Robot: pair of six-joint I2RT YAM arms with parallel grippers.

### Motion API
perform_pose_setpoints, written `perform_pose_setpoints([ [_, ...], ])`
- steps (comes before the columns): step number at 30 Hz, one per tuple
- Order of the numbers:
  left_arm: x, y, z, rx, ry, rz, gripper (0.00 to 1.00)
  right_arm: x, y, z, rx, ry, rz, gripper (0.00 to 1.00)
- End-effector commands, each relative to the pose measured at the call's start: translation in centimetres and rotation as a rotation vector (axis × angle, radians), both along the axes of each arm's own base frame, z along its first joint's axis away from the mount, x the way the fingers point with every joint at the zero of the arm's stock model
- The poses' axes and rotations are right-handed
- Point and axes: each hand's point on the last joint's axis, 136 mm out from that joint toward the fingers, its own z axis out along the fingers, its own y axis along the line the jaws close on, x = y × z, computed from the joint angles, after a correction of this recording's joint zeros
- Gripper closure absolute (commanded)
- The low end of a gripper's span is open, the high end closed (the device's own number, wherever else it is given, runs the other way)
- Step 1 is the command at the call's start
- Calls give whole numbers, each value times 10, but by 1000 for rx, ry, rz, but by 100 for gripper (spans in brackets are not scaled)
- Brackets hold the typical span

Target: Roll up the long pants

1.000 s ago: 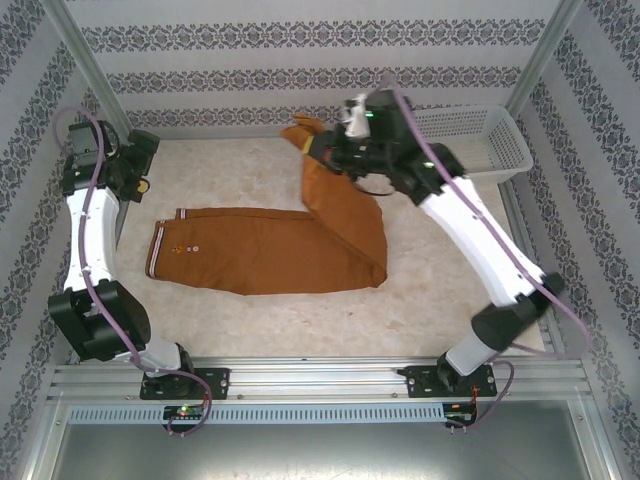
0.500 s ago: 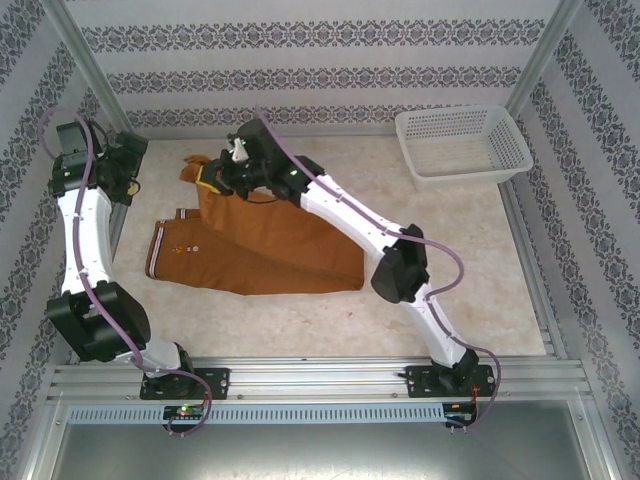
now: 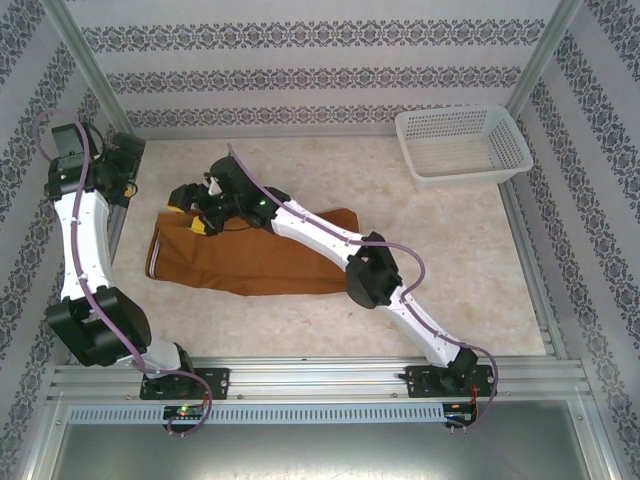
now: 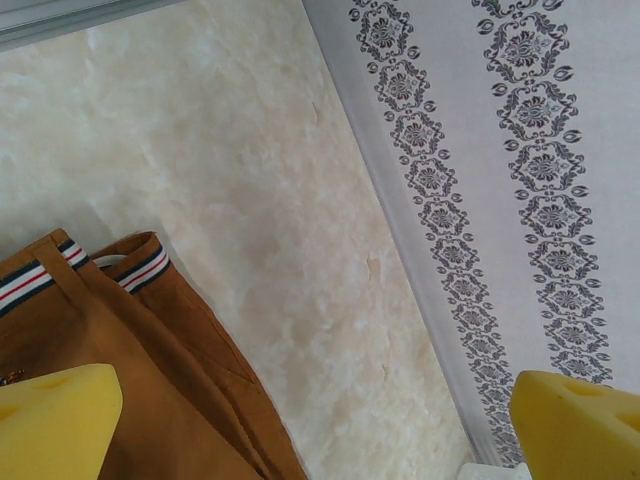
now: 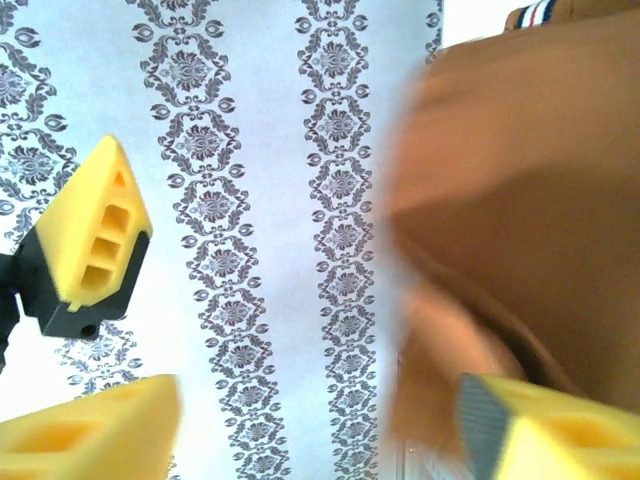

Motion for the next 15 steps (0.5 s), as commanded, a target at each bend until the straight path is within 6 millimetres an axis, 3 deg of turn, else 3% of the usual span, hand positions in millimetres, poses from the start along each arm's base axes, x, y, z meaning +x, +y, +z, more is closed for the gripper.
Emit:
perform_pose_setpoints([
  [1, -10, -6, 6, 2, -4, -38, 0, -1, 6, 3, 40, 16, 38, 2],
  [3, -11, -10, 6, -7, -9, -52, 0, 6, -4, 3, 16, -7, 31, 2],
  [4, -11, -12, 5, -14, -12, -59, 14, 11, -11, 5, 0, -27, 26, 2],
  [6, -14, -21, 1, -49, -15, -82, 80, 20, -33, 11, -52, -88, 24, 6],
  [7, -16, -26, -4, -65, -1, -93, 100, 24, -45, 15, -75, -122, 27, 18],
  [8, -20, -34, -12, -80, 20, -110, 100, 28, -62, 18, -117, -167, 32, 55],
  [9, -25, -41, -18, -83, 34, -123, 100, 32, -83, 18, -181, -204, 24, 100],
  [13, -43, -72, -55, -93, 55, -126, 100, 46, -170, 5, -451, -319, 7, 100],
  [15, -50, -87, -86, -118, 82, -109, 100, 50, -211, -12, -571, -345, 25, 100],
])
